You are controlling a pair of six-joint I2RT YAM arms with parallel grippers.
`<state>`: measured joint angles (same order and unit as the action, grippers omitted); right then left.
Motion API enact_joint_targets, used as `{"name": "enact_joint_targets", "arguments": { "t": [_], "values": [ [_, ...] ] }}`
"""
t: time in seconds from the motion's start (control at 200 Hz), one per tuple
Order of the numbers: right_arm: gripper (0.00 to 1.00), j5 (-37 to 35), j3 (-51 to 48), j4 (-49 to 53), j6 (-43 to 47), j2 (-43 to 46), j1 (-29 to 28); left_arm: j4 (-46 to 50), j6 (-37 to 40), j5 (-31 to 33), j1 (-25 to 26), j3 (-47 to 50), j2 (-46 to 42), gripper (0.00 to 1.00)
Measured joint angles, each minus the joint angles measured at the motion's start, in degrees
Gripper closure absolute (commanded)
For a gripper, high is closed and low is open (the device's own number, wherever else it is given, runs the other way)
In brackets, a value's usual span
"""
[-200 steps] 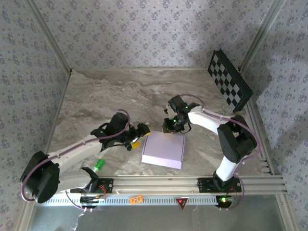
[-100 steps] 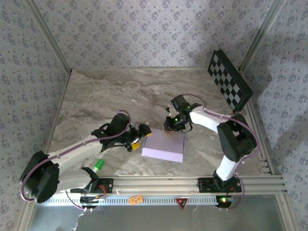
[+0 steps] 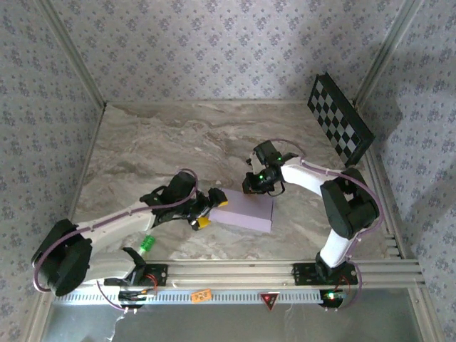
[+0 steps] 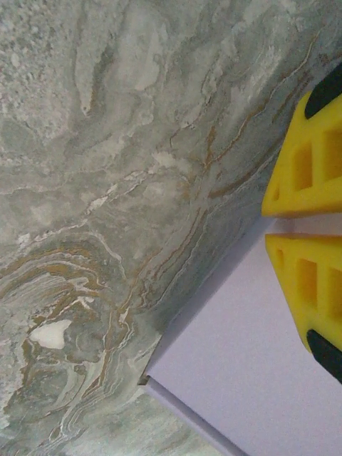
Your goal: Fold the paper box
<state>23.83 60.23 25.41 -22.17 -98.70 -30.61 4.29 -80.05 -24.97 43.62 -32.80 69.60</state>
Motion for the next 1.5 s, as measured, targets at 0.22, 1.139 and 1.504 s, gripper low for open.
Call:
{"name": "enact_joint_targets", "arguments": {
  "t": [0.22,1.139,1.504],
  "values": [
    [0.84,-0.44,-0.46,0.09,0.0,0.0,0.04,-13.64,-10.12,-0.07,1.81,2.97,4.87,0.06],
    [0.51,-11.5,0.52,18.21,-2.78,34.4,5.35,-17.25,-11.02,2.23,1.81,-8.22,9.66,0.32],
    [0.5,-11.72,-1.4,24.41,-8.09,43.21,5.07,-13.05,-6.51,1.79,0.63,-10.99,9.66,0.49]
  ]
}}
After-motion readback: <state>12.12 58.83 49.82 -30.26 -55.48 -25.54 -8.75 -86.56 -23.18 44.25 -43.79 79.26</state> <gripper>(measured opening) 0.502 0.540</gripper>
